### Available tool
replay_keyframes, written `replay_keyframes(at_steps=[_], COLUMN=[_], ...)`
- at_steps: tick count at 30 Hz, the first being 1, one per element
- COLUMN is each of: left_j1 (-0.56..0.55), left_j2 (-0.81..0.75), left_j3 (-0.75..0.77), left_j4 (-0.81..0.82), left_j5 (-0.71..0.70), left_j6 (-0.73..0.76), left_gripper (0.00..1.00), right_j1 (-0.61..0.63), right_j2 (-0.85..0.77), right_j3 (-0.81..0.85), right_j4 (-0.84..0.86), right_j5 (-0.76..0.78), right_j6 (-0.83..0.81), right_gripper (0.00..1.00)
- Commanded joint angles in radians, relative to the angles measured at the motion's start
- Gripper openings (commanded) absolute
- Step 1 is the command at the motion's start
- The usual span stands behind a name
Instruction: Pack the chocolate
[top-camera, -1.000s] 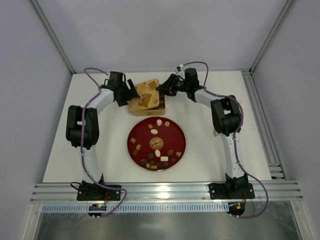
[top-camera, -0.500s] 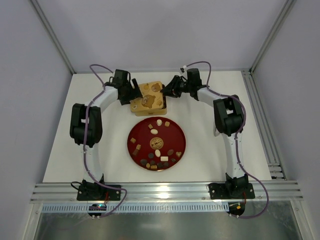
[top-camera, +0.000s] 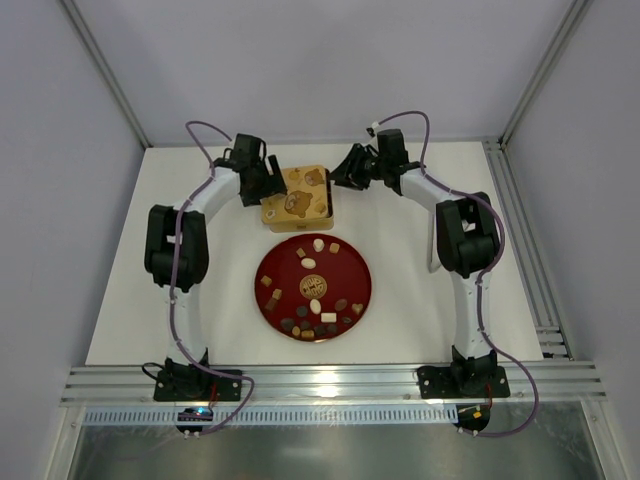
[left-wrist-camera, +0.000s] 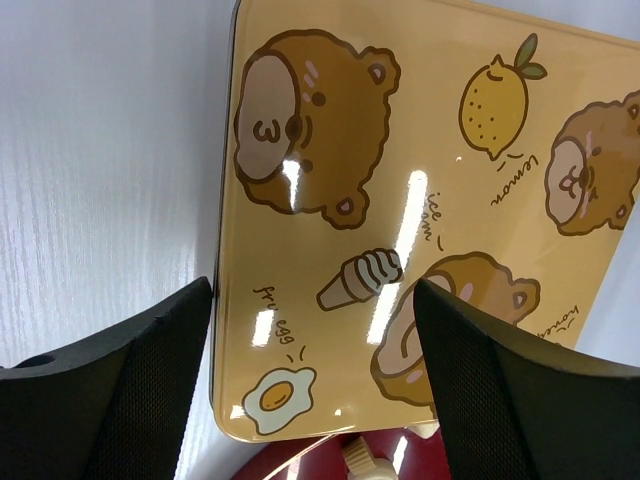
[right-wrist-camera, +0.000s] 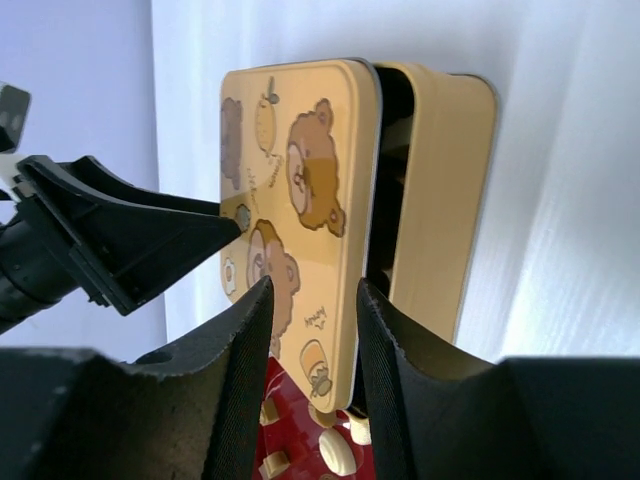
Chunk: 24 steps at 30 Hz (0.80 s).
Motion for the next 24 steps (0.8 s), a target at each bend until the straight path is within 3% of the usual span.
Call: replay_keyframes(at_steps=[1, 6, 18, 24], left_j1=[-0.007, -0.013, -0.036, -0.048], left_j2=[0.016, 0.03, 0.074, 0.104], left_j3=[0.055, 0.081, 0.169, 0.211], left_j4=[-0.031, -0.048, -0.094, -0.12], left_j5=[-0.023, -0.028, -0.043, -0.046], left_j6=[0.035, 0.039, 0.052, 0.066], left_gripper=[0.8, 0.8, 0.8, 0.8], right_j1=[0.0, -0.002, 0.012, 0.037], right_j2=[-0.053, -0.027, -0.027, -0.007], right_j3=[0.008, 0.015, 0.008, 0.038], right_j4=[-0.056, -0.079, -0.063, -0.099], right_j5=[0.073, 0.09, 0.089, 0.093], right_j6=[-0.052, -0.059, -0.086, -0.106], right_gripper=[0.41, 0.42, 0.56, 0.57])
